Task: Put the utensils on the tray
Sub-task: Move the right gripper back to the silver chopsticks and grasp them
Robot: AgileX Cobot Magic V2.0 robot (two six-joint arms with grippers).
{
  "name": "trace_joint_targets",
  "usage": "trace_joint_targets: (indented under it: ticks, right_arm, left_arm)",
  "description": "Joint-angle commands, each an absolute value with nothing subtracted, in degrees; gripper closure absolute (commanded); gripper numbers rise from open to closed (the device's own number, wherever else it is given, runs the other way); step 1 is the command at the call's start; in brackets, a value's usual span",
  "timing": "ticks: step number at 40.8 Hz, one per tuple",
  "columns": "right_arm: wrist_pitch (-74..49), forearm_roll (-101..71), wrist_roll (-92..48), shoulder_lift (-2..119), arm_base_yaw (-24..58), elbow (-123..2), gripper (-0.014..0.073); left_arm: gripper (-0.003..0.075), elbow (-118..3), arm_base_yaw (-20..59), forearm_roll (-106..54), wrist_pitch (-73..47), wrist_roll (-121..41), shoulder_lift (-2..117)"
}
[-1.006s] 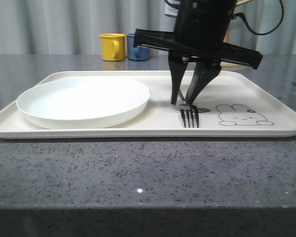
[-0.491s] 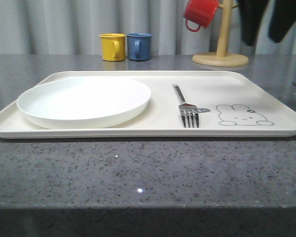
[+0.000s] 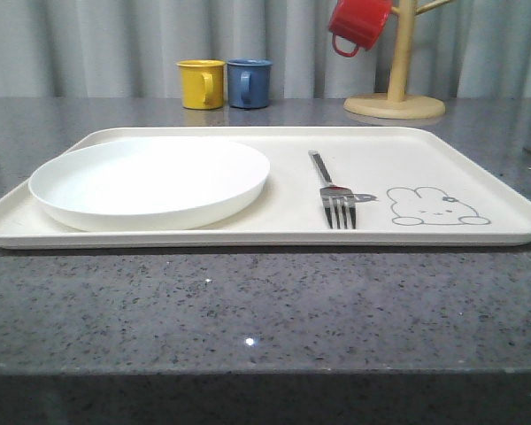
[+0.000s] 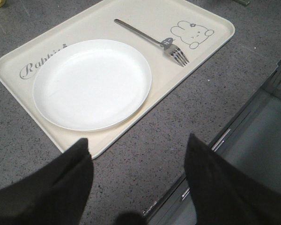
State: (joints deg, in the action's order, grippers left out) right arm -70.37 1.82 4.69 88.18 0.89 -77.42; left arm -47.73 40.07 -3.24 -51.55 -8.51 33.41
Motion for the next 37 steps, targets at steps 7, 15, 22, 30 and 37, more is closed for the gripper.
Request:
trace_joint_targets:
  ticks: [7, 15, 22, 30, 37]
  right_arm:
    - [-71.3, 2.6, 3.1, 90.6, -0.2, -78.7, 0.0245]
    - [-71.3, 3.1, 3.1, 93.6, -0.2, -78.7, 0.0245]
    - [-71.3, 3.4, 3.1, 95.5, -0.2, -78.8, 0.0245]
    - [-71.2, 3.7, 3.1, 96.5, -0.2, -78.8, 0.0245]
    - [-71.6, 3.7, 3.1, 97.1, -0.2, -78.8, 0.0308]
  left_arm:
    - [0.0310, -49.1, 40.5, -3.6, -47.6, -8.0, 33.6]
    - [0.0310, -49.1, 40.5, -3.6, -47.6, -8.0, 33.6]
    - [0.0310, -49.1, 40.5, -3.6, -47.6, -8.0, 33.6]
    - [0.0310, -49.1, 40.5, -3.6, -47.6, -8.0, 33.6]
    - [0.0310, -49.1, 40.5, -3.6, -47.6, -8.0, 33.6]
